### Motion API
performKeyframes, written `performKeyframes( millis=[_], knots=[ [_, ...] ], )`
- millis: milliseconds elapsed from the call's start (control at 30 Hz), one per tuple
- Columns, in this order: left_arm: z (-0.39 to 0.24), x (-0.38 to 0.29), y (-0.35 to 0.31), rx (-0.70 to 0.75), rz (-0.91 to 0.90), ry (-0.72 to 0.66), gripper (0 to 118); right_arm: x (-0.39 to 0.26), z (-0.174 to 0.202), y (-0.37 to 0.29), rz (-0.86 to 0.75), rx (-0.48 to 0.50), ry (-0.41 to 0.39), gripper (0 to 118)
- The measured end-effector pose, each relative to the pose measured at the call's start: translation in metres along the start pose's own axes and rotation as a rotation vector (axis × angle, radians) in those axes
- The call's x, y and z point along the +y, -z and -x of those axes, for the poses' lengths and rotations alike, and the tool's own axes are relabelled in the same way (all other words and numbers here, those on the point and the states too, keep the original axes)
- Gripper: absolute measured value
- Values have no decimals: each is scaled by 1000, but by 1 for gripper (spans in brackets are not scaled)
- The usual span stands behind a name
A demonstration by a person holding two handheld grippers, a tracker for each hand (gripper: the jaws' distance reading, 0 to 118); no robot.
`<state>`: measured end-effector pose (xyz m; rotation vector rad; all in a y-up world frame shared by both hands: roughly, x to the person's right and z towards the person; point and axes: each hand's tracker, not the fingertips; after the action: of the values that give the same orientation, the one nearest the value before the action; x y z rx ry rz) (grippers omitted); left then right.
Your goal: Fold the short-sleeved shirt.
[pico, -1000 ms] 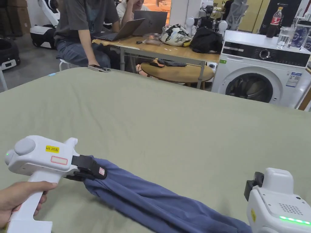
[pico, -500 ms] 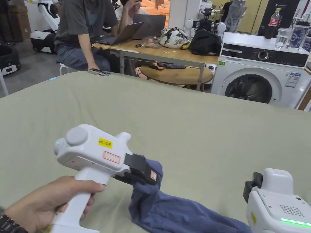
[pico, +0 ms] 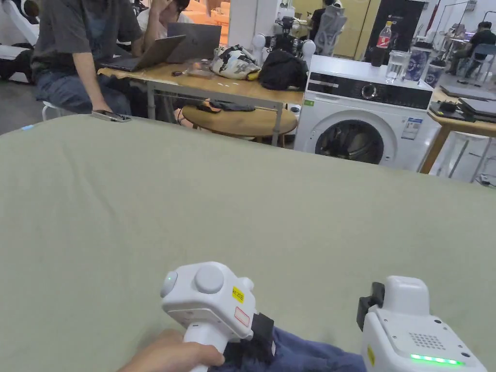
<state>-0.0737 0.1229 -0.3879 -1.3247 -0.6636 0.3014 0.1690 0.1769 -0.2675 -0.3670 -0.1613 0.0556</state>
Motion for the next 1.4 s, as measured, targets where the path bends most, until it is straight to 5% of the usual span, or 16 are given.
performKeyframes(
  millis=[67, 233, 300, 367, 433, 567, 933, 1233, 1400],
  knots=[
    [-7, -2, -12, -74, 22, 6, 54, 0, -1, 0, 2, -4, 0, 0],
    [-10, -5, -56, -122, -25, 45, 54, 1, -4, -3, 0, 0, 7, 0],
    [-4, -5, -75, -151, -85, 42, 46, 1, -5, -4, -1, 1, 13, 0],
    [2, -4, -87, -115, -151, 68, 14, 1, -6, -6, -3, 3, 18, 0],
    [8, -1, -85, -38, -181, 28, 6, 0, -6, -6, -2, 3, 19, 0],
    [7, 0, -54, 66, -72, 89, 4, -2, -7, -7, 5, 8, 19, 0],
    [-8, -9, 39, -197, -15, 82, 2, -6, -17, -9, 9, 1, 36, 0],
    [-1, -9, 39, -248, -18, 21, 2, -9, -22, -6, 13, -8, 41, 0],
    [-1, -5, -13, -298, -70, 65, 41, -10, -24, -5, 8, -13, 50, 0]
  ],
)
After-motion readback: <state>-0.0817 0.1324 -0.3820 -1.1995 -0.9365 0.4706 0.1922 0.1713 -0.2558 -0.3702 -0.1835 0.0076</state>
